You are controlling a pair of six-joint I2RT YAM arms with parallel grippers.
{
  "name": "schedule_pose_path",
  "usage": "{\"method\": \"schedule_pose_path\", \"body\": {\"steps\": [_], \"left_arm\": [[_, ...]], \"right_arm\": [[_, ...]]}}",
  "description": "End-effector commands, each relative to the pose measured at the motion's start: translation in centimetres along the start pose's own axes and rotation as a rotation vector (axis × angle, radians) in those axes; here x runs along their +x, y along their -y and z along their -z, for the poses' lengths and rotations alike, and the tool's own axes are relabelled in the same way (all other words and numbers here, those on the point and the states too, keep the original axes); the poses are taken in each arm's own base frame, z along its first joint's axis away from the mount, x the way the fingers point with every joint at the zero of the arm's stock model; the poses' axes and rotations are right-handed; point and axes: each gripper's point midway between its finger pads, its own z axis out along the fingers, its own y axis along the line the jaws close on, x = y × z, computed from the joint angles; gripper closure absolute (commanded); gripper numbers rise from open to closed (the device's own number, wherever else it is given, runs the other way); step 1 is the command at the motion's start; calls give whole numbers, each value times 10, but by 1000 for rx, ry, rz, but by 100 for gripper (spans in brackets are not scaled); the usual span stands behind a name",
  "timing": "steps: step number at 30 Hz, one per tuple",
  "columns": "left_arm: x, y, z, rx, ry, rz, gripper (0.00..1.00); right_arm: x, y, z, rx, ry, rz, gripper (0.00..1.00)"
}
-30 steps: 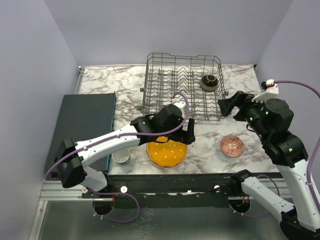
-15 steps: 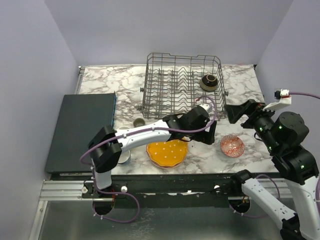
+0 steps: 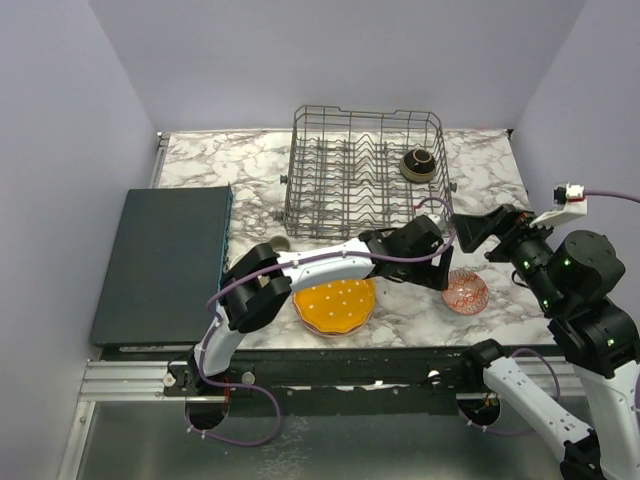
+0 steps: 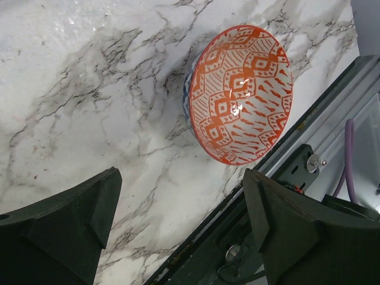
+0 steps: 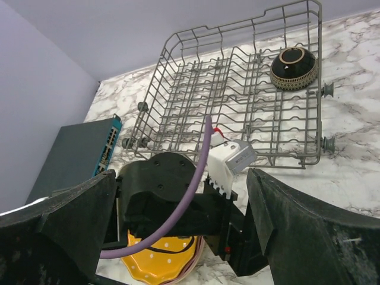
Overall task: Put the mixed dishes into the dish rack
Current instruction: Pick up the bowl from the center of the board.
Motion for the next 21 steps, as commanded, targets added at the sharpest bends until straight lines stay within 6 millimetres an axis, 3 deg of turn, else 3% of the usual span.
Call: {"method": "schedule_pose_path", "body": {"steps": [1, 12, 21], "left_arm": [[9, 12, -17, 38, -41, 23, 10], [7, 11, -49, 22, -45, 91, 17], [10, 11, -66, 27, -62, 117, 36]], "right_arm": [[-2, -3, 9, -17, -3, 5, 3], [5, -1, 6, -16, -24, 19, 3], [9, 3, 7, -4, -33, 29, 3]]}}
